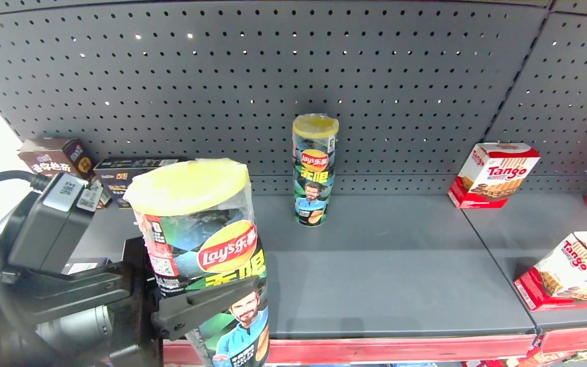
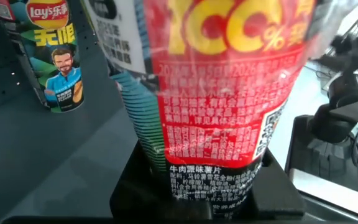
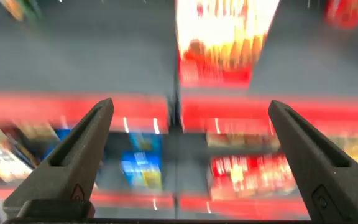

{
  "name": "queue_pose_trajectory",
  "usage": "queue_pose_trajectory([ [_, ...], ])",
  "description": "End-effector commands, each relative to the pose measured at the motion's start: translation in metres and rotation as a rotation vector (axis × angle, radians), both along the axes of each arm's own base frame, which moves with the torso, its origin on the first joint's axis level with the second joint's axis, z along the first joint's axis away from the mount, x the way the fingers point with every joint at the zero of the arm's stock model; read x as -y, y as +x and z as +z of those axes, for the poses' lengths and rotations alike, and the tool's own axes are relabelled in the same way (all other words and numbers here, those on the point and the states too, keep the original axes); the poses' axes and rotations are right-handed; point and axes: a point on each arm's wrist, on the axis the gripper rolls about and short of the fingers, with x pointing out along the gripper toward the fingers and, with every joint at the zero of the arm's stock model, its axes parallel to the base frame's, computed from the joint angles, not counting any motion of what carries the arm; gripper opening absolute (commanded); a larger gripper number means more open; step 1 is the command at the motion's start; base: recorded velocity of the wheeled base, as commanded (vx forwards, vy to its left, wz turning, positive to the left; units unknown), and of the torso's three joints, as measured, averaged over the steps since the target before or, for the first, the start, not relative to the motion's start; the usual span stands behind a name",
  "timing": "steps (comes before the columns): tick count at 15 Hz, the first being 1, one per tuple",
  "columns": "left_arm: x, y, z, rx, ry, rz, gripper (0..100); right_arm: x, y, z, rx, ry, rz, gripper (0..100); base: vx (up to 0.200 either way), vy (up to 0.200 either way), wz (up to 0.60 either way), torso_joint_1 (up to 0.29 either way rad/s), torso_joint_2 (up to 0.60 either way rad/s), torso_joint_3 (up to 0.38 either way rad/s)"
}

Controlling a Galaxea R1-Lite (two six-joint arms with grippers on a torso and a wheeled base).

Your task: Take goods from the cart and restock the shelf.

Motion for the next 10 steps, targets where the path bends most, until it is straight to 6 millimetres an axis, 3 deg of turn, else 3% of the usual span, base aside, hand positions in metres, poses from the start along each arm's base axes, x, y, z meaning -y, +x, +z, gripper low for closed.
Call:
queue_pose_trajectory([
  [1,-0.002,-0.001,-0.005,-0.009,0.006,0.006,0,-0.002,0.027,0.101,-0.034,0.065,0.096,100,0.000,0.000,0.00,0.000,0.00,0.000],
  [4,-0.006,0.003,-0.001,0.003,-0.003,0.035,0,-0.011,0.074,0.128,-0.156,-0.053,0.304,100,0.000,0.000,0.00,0.000,0.00,0.000],
  [6,-0.007,0.002,-0.002,0.004,-0.004,0.040,0,-0.027,0.110,0.141,-0.207,-0.100,0.432,100,0.000,0.000,0.00,0.000,0.00,0.000],
  [7,-0.008,0.002,-0.002,0.004,-0.004,0.043,0,-0.030,0.113,0.142,-0.206,-0.102,0.450,100,0.000,0.000,0.00,0.000,0.00,0.000],
  [8,-0.014,0.001,-0.001,0.009,-0.007,0.069,0,-0.051,0.139,0.147,-0.207,-0.108,0.563,100,0.000,0.000,0.00,0.000,0.00,0.000],
  [10,-0.016,-0.001,0.001,0.011,-0.018,0.074,0,-0.064,0.163,0.144,-0.236,-0.114,0.605,100,0.000,0.000,0.00,0.000,0.00,0.000],
])
